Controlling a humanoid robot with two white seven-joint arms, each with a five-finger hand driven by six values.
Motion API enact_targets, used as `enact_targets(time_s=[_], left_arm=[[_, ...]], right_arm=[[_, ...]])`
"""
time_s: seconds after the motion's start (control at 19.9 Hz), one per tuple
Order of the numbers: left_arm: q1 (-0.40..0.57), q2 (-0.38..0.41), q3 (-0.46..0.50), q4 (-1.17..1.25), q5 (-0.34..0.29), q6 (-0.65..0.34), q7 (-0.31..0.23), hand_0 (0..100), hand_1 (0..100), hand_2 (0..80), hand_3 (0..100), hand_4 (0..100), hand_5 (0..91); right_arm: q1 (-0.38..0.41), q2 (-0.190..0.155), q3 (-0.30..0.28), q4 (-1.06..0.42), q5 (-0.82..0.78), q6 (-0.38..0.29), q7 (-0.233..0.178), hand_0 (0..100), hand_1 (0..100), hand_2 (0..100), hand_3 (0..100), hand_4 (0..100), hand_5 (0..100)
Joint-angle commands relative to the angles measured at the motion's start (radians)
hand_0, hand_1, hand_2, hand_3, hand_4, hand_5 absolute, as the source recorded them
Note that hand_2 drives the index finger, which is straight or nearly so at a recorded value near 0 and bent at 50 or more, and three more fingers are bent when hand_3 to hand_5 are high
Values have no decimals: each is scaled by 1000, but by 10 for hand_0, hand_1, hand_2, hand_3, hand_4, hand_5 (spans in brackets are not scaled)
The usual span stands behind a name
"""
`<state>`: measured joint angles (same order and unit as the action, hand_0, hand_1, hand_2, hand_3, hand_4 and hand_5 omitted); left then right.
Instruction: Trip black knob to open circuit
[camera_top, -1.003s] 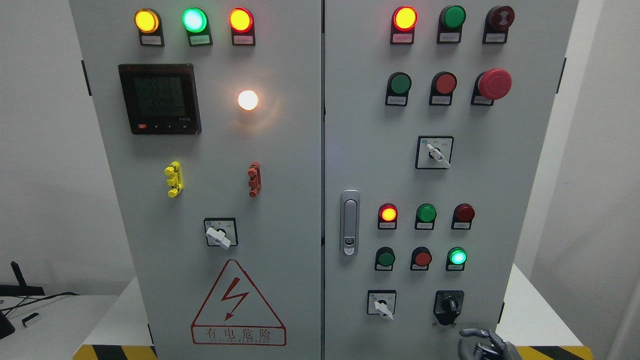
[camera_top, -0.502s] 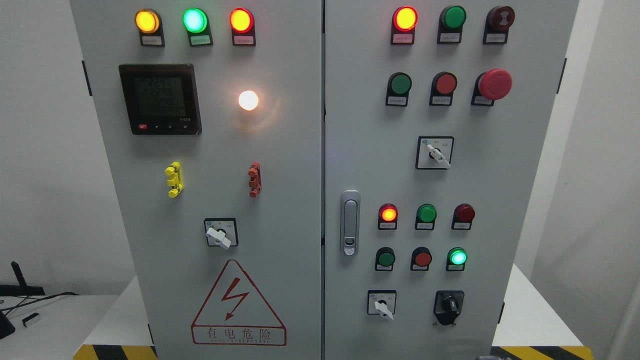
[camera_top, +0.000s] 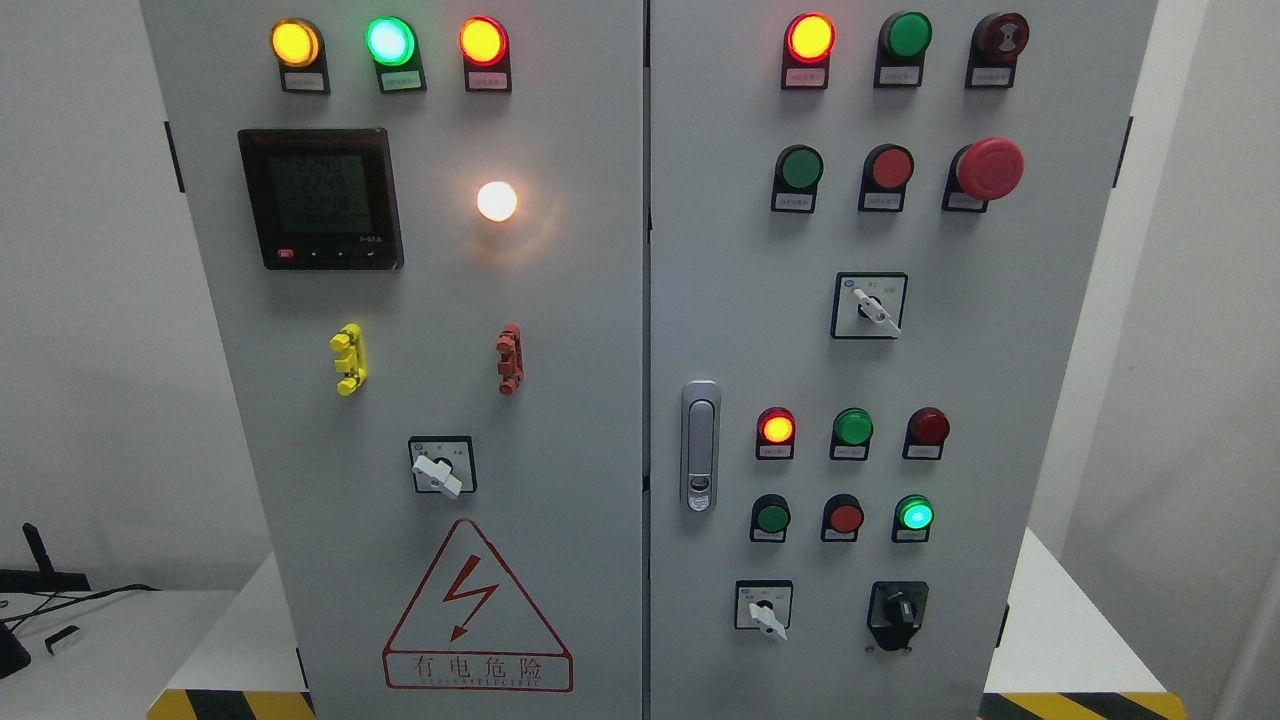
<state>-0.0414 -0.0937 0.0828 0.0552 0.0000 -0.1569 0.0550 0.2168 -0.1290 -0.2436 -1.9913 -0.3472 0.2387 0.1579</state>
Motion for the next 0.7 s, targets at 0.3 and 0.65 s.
enact_targets(time_s=[0.3, 0.65], left_arm=[[0, 0, 0, 0, -31, 0, 0, 120, 389, 0, 0, 0, 0], [0, 0, 0, 0, -31, 0, 0, 120, 389, 0, 0, 0, 0]], right_arm=[[38, -11, -63, -86, -41, 2, 2, 0, 0, 104, 200, 189, 209], [36, -9, -54, -86, -46, 5, 2, 0, 0, 103, 211, 199, 215]])
